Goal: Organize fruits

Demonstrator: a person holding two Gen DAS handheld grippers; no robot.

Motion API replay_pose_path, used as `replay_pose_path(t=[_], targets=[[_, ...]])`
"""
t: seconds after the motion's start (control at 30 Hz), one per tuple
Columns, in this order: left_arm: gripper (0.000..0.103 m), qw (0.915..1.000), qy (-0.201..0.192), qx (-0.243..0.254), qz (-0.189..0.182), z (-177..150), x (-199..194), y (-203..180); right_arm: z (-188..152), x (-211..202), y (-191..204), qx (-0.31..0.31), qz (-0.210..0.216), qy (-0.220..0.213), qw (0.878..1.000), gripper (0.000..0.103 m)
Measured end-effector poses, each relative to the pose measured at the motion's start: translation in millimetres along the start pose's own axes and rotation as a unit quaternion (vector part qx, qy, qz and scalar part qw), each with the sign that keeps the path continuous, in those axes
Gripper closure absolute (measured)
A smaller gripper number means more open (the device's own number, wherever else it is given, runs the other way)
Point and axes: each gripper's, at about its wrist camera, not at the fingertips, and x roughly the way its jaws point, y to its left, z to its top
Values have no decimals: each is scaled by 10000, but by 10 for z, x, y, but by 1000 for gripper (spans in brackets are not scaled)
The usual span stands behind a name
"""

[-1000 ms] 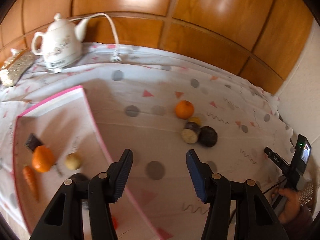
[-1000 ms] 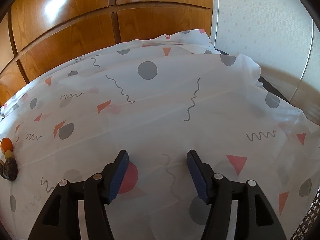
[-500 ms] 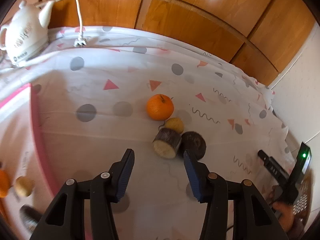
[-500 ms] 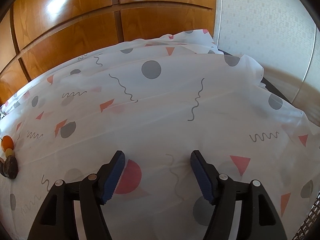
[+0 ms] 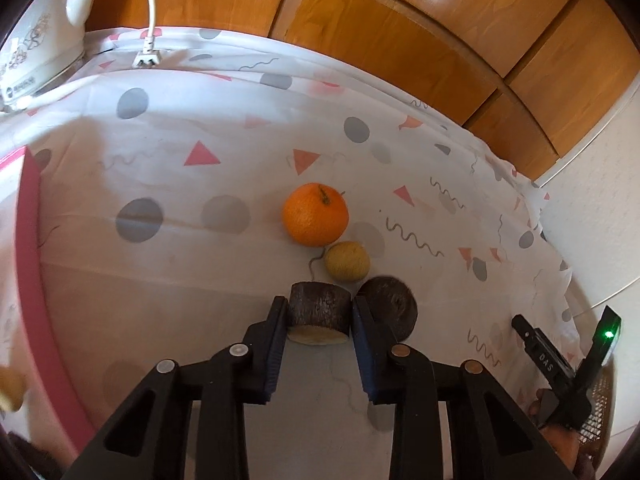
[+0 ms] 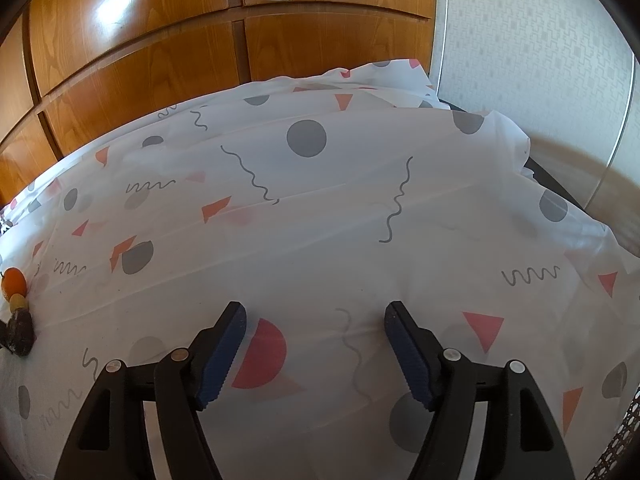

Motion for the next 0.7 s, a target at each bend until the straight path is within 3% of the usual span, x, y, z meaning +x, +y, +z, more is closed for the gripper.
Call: replay_pose_path(t=[0.3,0.4,0.5,0.53,0.7], targets=[[71,9977,22,536,411,-474,-293,-126,-4,-4,9,-15,-16,-1,10000,30],[71,9946,-161,837,599,-626,-360,-219,-4,-5,9,-15,-17,-1,10000,30],[71,9939,-176,856,667,-655,-341,-213,-5,-6,10,-15,-18,0,10000,30],[71,9951,-6,758,633,-658,-275,-171,-6,-6,9,-15,-17,0,10000,30],[72,9948,-151,763,652,-694,-280,-140,-7,-10,13,-23,-17,13,10000,30]])
